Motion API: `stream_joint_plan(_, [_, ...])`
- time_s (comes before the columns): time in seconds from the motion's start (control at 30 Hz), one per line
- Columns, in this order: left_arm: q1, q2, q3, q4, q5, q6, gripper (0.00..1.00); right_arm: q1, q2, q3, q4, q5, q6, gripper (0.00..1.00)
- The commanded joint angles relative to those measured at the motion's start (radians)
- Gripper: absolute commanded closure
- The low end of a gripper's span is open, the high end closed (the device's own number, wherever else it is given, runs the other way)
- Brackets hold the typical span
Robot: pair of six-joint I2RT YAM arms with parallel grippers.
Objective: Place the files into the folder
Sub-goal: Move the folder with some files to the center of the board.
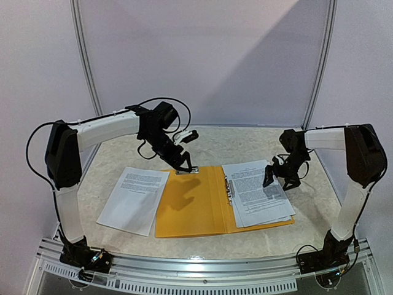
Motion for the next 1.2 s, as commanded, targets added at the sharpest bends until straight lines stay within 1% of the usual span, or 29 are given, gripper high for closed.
stream_joint_plan(0.0, [0.01, 0.017, -0.009, -0.008, 0.002, 0.01, 0.23, 0.03, -0.043, -0.022, -0.016, -0.008, 0.024, 0.01])
stream_joint_plan(0.13, [0.01, 0.017, -0.008, -0.009, 0.002, 0.009, 0.22, 0.048, -0.05, -0.019, -0.033, -0.005, 0.026, 0.01])
stream_joint_plan(0.37, [0.01, 0.023, -0.012, -0.008, 0.002, 0.015, 0.22, 0.054, -0.074, -0.016, -0.076, 0.057, 0.034, 0.01])
stream_joint_plan(0.53, [0.01, 0.027, -0.021, -0.004, 0.004, 0.009, 0.23, 0.059, -0.092, -0.048, -0.039, -0.022, 0.039, 0.01])
stream_joint_plan(0.67, [0.01, 0.027, -0.017, -0.003, 0.005, 0.011, 0.23, 0.063, -0.096, -0.058, -0.027, -0.046, 0.039, 0.01])
stream_joint_plan(0.77, [0.01, 0.029, -0.015, -0.004, 0.005, 0.012, 0.23, 0.063, -0.1, -0.05, -0.052, 0.0, 0.041, 0.01])
stream_joint_plan(1.03, [0.011, 0.028, -0.017, -0.006, 0.005, 0.013, 0.23, 0.063, -0.094, -0.038, -0.065, 0.004, 0.026, 0.01])
stream_joint_plan(1.17, [0.011, 0.025, -0.018, -0.009, 0.003, 0.018, 0.23, 0.063, -0.098, -0.017, -0.1, 0.023, 0.018, 0.01])
